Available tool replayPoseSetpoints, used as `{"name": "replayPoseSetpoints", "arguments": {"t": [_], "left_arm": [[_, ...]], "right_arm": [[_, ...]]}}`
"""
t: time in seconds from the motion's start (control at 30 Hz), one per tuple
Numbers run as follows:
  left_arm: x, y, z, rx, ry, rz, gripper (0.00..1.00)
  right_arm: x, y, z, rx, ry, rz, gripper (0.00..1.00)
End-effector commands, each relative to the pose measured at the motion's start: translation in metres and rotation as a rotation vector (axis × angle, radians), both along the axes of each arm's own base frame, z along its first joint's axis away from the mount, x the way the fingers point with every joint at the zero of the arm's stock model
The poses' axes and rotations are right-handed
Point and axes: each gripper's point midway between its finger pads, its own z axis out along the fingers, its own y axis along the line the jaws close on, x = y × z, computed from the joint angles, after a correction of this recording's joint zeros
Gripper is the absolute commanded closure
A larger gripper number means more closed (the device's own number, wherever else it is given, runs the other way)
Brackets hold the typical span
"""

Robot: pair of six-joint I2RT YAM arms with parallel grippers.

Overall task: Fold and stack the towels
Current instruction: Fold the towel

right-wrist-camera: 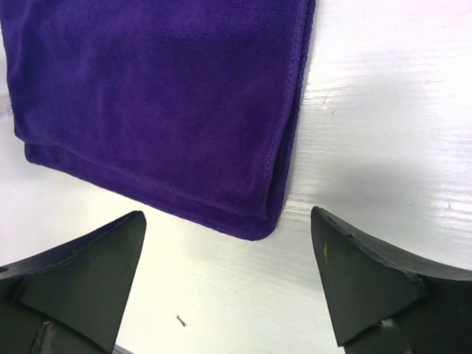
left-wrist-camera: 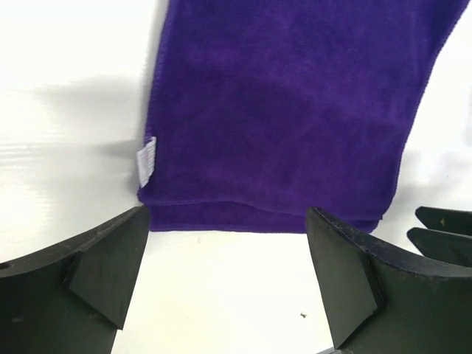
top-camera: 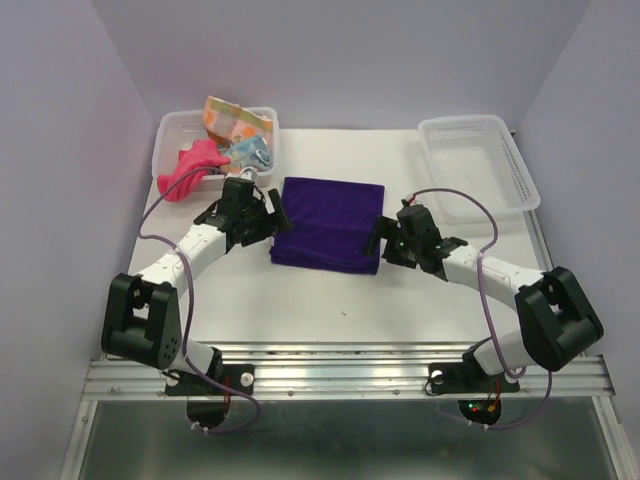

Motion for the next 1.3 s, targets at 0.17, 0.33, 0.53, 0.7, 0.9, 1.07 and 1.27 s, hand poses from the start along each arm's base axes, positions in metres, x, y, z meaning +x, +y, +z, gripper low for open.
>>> {"name": "replayPoseSetpoints", "arguments": {"t": [0.17, 0.33, 0.53, 0.7, 0.9, 1.07, 1.27], "left_arm": [[0.032, -0.039, 0.018, -0.068, -0.079, -0.1, 0.01], [0.083, -0.059, 0.051, 0.002, -0.2, -0.203, 0.01], [0.141, -0.051, 0.065, 0.224, -0.253, -0.25, 0.01], [0.181, -0.061, 0.066, 0.288, -0.239, -0.297, 0.02], [0.214, -0.049, 0.034, 0.393, -0.157, -0.282, 0.02], [0.224, -0.037, 0.005, 0.403, -0.118, -0.302, 0.06], [0.228, -0.035, -0.017, 0.426, -0.098, -0.32, 0.19]], "right_arm": [[0.026, 0.035, 0.044, 0.059, -0.105, 0.136, 0.0], [0.055, 0.019, 0.049, -0.05, -0.121, 0.035, 0.0], [0.096, 0.001, 0.067, -0.051, -0.157, 0.01, 0.0], [0.124, -0.013, 0.074, -0.095, -0.201, 0.009, 0.0], [0.146, -0.028, 0.069, -0.115, -0.181, 0.015, 0.0], [0.155, -0.033, 0.051, -0.119, -0.146, 0.027, 0.0], [0.163, -0.029, 0.036, -0.098, -0.116, 0.04, 0.0]]}}
